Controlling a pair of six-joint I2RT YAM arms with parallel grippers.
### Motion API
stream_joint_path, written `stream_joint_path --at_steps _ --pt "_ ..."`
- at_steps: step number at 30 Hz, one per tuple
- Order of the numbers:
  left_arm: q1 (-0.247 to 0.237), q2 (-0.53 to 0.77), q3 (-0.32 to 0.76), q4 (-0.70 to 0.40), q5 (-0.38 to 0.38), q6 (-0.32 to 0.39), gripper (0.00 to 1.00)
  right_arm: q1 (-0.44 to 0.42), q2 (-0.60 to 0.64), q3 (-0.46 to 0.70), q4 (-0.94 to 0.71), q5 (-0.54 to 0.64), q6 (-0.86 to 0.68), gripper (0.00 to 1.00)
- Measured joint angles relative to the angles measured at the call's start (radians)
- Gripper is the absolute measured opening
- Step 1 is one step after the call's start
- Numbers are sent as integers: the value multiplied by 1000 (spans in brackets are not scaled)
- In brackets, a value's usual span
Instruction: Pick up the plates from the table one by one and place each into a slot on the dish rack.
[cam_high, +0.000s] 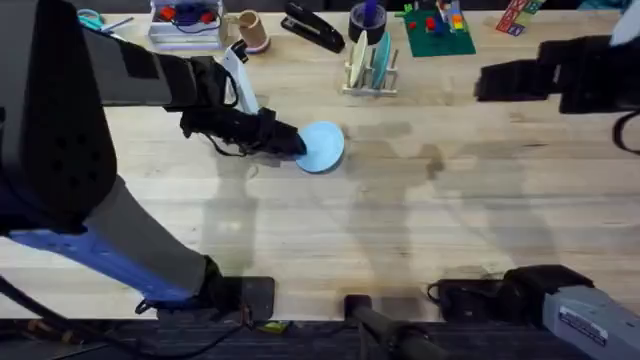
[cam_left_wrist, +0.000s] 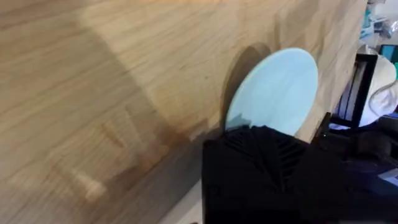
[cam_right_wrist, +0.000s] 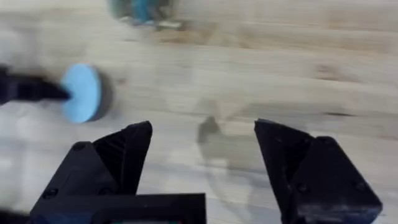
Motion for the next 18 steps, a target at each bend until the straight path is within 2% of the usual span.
stream_joint_path --at_steps 8,18 --pt "0 0 0 0 0 0 43 102 95 1 5 -165 97 995" --pt "0 0 0 0 -4 -1 43 145 287 1 65 -303 159 994"
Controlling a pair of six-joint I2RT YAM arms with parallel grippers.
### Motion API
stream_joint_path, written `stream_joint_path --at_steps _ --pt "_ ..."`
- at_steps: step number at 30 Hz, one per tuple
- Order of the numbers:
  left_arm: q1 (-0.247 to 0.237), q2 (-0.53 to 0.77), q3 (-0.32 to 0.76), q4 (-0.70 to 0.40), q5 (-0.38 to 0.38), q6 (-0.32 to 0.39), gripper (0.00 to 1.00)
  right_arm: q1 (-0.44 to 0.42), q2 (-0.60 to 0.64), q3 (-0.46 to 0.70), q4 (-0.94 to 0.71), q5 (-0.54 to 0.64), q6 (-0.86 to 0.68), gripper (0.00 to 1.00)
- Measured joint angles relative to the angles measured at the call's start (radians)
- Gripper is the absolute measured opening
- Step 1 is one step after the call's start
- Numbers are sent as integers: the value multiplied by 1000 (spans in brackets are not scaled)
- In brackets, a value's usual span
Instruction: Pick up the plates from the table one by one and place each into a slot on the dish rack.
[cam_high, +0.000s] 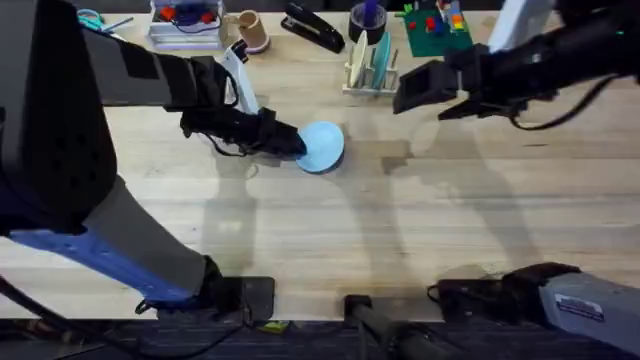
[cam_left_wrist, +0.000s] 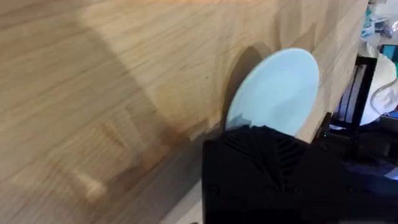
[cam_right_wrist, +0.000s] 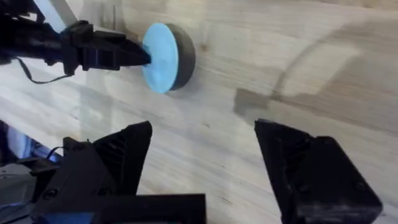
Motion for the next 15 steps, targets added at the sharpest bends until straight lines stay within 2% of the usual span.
stream_joint_path --at_steps 5,15 --pt "-1 0 0 1 -4 -8 43 26 58 0 81 -20 6 995" --pt "-2 0 0 9 -7 -18 43 33 66 0 100 -29 6 993"
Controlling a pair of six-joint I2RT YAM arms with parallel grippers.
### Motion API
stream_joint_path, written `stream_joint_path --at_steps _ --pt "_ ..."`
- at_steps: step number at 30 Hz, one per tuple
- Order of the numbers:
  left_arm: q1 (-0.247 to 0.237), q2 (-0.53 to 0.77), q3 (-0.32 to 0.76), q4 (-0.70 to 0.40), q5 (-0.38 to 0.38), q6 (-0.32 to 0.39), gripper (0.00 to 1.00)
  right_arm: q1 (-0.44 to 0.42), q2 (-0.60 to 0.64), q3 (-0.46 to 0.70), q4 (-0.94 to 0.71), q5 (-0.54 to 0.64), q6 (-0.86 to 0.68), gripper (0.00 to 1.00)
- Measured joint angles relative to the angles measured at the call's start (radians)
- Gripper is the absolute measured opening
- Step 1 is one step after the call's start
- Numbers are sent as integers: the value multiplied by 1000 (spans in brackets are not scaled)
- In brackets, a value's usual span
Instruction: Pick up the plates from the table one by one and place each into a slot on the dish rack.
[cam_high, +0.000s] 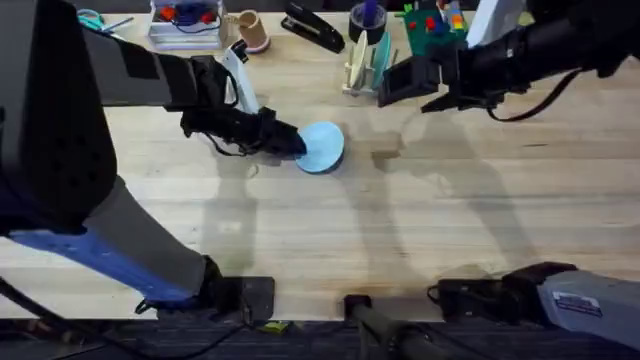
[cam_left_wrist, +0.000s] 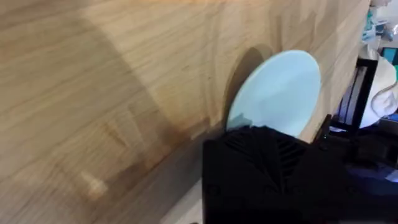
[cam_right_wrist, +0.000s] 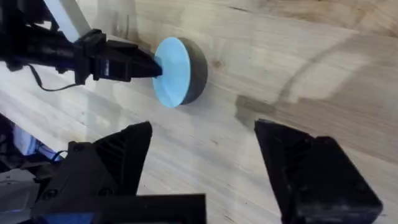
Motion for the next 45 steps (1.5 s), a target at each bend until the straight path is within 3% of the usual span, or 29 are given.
stream_joint_path --at_steps 25,36,45 --pt "0 0 0 9 0 -1 42 171 387 1 314 -66 119 995" --pt "2 11 0 14 16 -4 42 223 423 1 345 -81 201 979" --pt "2 11 0 14 16 -4 42 259 485 1 348 -85 269 615"
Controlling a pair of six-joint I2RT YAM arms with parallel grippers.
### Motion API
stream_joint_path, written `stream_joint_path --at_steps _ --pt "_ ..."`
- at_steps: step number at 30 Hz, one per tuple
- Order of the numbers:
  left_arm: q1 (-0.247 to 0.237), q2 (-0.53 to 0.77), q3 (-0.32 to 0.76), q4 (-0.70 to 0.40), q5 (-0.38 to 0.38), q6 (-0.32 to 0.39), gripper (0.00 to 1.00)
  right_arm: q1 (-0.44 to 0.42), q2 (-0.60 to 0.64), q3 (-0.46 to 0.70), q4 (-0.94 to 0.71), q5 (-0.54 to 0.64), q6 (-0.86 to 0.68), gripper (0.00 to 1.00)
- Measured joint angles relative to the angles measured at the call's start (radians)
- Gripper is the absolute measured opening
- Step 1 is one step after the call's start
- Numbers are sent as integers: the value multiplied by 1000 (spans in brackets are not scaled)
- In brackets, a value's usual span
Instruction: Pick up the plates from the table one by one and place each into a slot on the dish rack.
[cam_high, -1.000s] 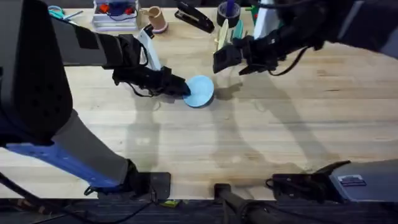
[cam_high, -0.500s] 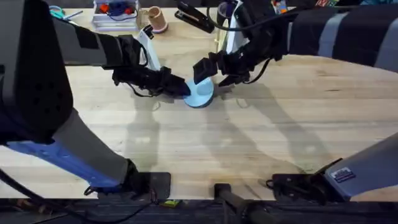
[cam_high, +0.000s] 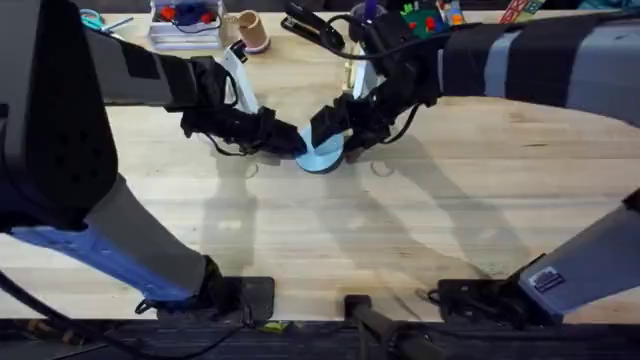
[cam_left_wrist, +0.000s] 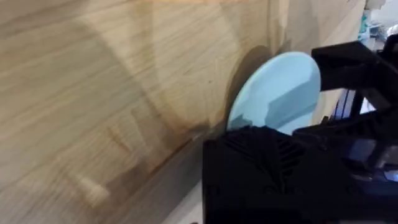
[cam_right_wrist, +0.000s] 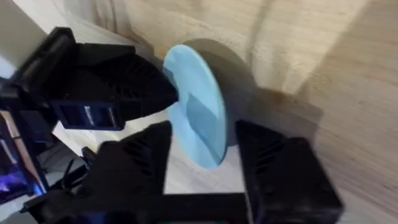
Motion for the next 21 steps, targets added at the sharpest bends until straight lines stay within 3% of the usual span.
stream_joint_path --at_steps 2,5,6,15,21 --pt "0 0 0 0 0 0 42 5 0 0 2 -1 4 459" --pt "3 0 0 -1 2 0 42 2 0 0 -3 -7 10 80" --pt "6 0 0 -1 6 0 42 -4 -4 1 0 -25 12 48" --pt "10 0 4 -3 13 -8 41 -4 -9 10 5 -30 12 31" --pt "-1 0 45 -51 -36 -11 40 -5 -35 10 9 -18 2 32"
